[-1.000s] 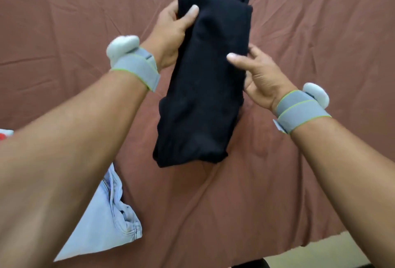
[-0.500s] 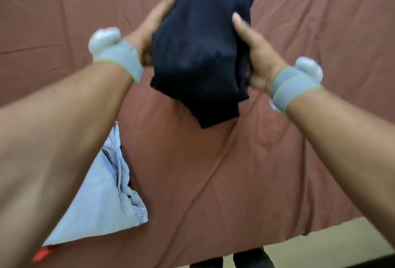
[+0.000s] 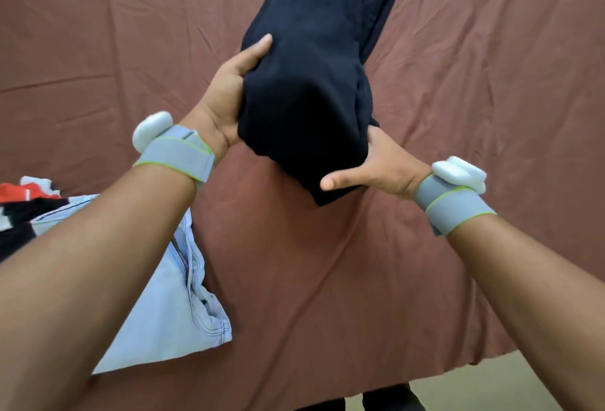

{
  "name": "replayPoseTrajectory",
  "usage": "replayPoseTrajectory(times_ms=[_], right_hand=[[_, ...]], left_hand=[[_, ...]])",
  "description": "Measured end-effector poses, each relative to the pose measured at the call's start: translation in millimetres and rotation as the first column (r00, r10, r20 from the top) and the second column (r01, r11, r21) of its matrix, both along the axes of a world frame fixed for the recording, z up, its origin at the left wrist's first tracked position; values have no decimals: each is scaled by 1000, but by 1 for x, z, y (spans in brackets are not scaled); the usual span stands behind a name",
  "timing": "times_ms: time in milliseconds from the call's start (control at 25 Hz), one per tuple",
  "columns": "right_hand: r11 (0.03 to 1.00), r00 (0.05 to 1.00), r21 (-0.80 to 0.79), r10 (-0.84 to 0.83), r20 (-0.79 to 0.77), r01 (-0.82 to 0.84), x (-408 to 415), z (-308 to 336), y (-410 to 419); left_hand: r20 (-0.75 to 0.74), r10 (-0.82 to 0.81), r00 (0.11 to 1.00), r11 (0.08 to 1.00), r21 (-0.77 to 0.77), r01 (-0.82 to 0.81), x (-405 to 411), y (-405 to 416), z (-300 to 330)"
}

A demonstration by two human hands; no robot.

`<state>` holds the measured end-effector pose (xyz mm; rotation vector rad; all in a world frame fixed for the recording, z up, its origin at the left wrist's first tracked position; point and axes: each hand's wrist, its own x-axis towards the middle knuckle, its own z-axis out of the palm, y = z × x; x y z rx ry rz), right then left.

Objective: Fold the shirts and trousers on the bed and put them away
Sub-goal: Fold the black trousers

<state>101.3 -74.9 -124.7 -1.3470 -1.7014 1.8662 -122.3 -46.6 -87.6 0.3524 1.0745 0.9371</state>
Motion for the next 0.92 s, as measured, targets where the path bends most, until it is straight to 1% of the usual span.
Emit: replayPoseTrajectory(times_ms=[40, 80, 120, 160, 200, 240, 280, 320, 360, 400, 440, 480, 520, 640, 720, 760, 840, 920], right_hand=[[996, 995, 87, -35, 90, 27, -2, -1, 4], [982, 985, 167, -109, 137, 86, -5, 1, 7], [959, 973, 232, -192, 124, 160, -6, 3, 9], [936, 964, 261, -259, 60, 236, -7, 6, 10], [921, 952, 247, -307, -21, 302, -7, 12, 8], [915, 933, 188, -345, -99, 358, -10, 20, 3], [909, 906, 94, -386, -174, 405, -13, 26, -4], [893, 870, -13, -442, -219, 451, -15, 32, -14], [863, 831, -135, -505, -233, 487, -15, 35, -25], [822, 800, -261, -560, -216, 506, -17, 35, -35], [779, 777, -350, -602, -184, 521, -14, 35, -47], [746, 764, -400, -627, -152, 533, -9, 34, -57], [724, 758, -422, -641, -119, 546, -5, 31, -64], [682, 751, -441, -660, -26, 584, 7, 9, -100], [673, 789, -490, -613, 49, 554, 18, -9, -148], [677, 818, -507, -565, 107, 534, 26, -18, -175], [692, 857, -523, -487, 171, 498, 36, -26, -223], [686, 830, -481, -521, 199, 546, 43, -32, -245]], left_hand=[[-2, 17, 1000, 999, 30, -17, 1, 7, 6], [1, 40, 999, 995, 88, -40, -1, 13, 12], [31, 56, 998, 990, 124, -60, -3, 18, 15], [76, 50, 996, 990, 126, -59, -4, 22, 19], [119, 31, 992, 994, 98, -43, -3, 24, 22], [127, 6, 992, 998, 60, -13, -4, 21, 20], [108, -11, 994, 999, 34, 7, -7, 8, 14], [59, -30, 998, 1000, -3, 30, -7, -13, 4], [5, -83, 997, 994, -64, 83, -5, -40, -6], [-9, -147, 989, 980, -139, 144, -2, -68, -17], [6, -188, 982, 962, -200, 185, 4, -97, -24], [32, -183, 983, 950, -250, 185, 11, -123, -28], [57, -155, 986, 944, -287, 165, 17, -145, -32], [76, -55, 996, 939, -335, 77, 35, -207, -38], [66, -16, 998, 923, -383, 40, 49, -249, -42], [38, -1, 999, 920, -392, 16, 55, -268, -49], [-87, 68, 994, 929, -357, -95, 65, -302, -58], [-225, 129, 966, 944, -271, -189, 75, -315, -60]])
